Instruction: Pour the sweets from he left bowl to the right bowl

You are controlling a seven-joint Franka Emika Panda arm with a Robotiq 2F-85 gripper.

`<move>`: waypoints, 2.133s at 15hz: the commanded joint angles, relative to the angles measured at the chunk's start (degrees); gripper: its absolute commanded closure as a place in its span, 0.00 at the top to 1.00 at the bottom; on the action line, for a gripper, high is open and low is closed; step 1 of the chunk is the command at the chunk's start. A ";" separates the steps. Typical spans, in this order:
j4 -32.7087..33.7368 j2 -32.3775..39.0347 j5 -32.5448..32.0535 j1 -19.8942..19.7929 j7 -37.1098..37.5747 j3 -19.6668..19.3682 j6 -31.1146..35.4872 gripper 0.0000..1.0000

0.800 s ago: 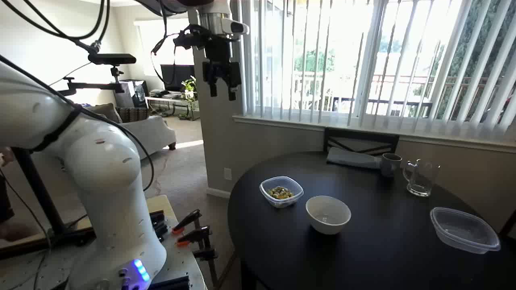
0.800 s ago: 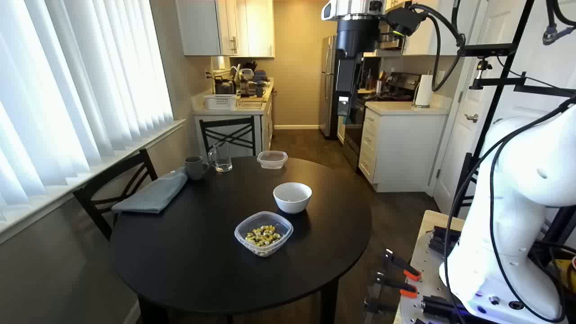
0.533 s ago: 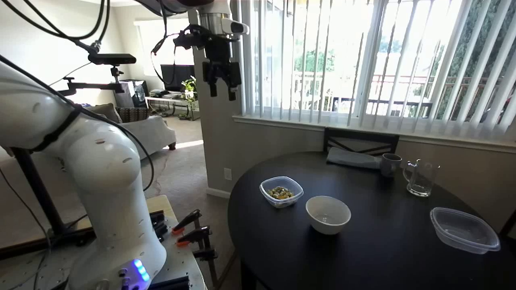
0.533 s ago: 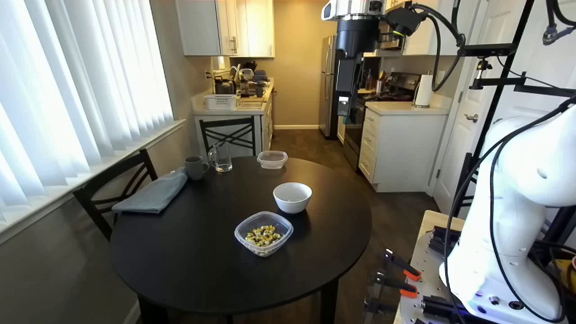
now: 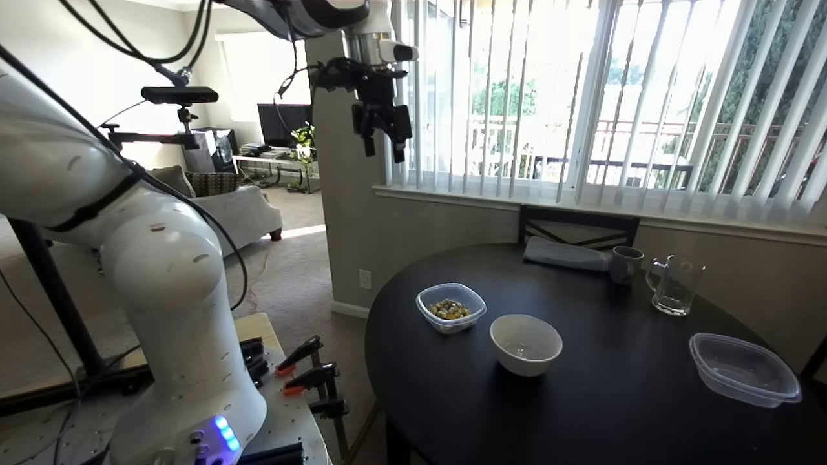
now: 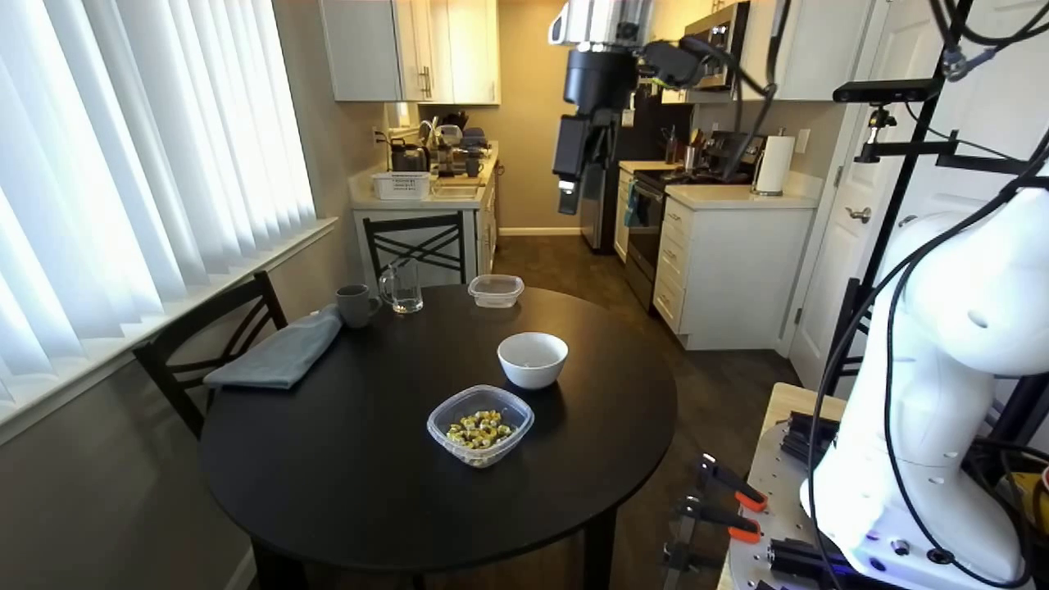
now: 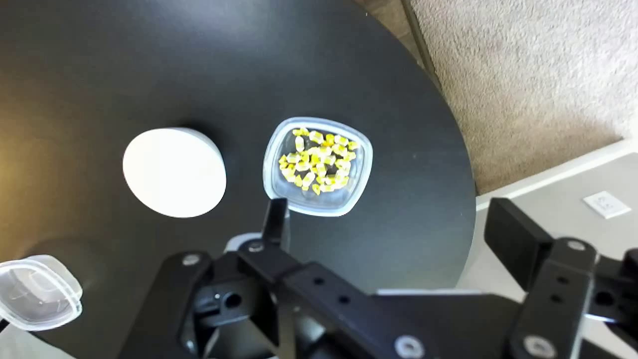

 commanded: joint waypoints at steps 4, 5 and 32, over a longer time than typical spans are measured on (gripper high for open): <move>9.73 23.49 -6.03 -4.80 13.02 2.40 10.08 1.00; 10.54 26.18 -6.58 -4.92 14.39 1.93 10.51 1.00; 18.82 66.84 -15.61 1.99 15.94 -4.82 23.97 1.00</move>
